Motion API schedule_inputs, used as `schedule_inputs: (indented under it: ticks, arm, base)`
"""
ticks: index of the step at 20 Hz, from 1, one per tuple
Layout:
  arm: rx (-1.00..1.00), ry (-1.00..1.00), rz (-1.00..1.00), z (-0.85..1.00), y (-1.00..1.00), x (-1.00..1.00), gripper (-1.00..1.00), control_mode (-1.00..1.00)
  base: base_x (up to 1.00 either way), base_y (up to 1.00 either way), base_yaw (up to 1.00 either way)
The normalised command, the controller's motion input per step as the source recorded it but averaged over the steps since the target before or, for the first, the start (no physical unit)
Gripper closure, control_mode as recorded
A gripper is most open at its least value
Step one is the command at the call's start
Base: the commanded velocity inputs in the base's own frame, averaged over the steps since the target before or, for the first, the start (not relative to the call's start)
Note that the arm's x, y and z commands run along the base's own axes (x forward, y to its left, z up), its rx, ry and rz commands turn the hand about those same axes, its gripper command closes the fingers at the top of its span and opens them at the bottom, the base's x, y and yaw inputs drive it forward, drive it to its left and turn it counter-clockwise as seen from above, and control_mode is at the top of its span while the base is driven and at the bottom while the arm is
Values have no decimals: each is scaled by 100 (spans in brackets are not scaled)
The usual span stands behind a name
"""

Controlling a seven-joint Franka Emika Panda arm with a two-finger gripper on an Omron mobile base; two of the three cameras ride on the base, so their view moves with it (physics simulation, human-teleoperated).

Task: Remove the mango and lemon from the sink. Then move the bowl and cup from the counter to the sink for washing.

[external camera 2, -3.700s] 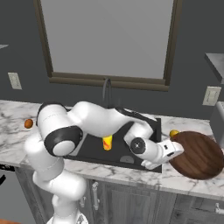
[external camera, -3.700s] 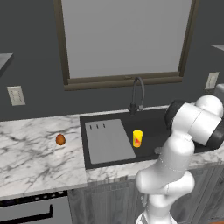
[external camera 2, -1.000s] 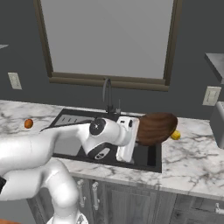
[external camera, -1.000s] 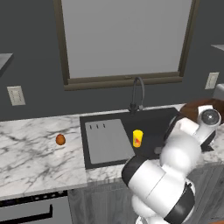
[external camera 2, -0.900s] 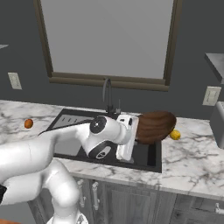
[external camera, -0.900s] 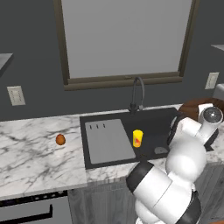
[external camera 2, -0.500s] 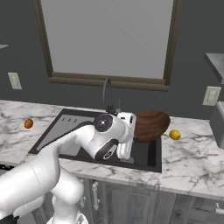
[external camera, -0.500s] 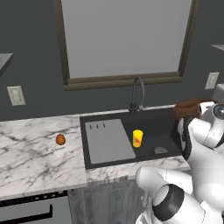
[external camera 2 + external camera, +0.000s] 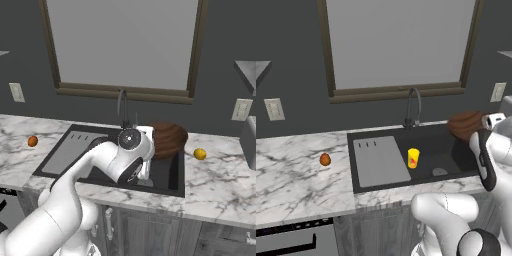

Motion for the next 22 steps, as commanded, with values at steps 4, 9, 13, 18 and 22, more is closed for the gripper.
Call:
schedule_inputs:
  ticks: [4, 9, 13, 18, 22]
  arm:
    - [8, 1, 10, 14, 7, 0, 100, -100]
    - [3, 0, 11, 1, 9, 2, 100, -100]
    - [0, 1, 10, 0, 10, 3, 100, -100]
    - [0, 2, 5, 0, 1, 3, 100, -100]
    - [0, 6, 1, 0, 0, 6, 100, -100]
  base:
    - [0, 0, 0]
    - [0, 0, 0]
    - [0, 0, 0]
    - [0, 0, 0]
    - [0, 0, 0]
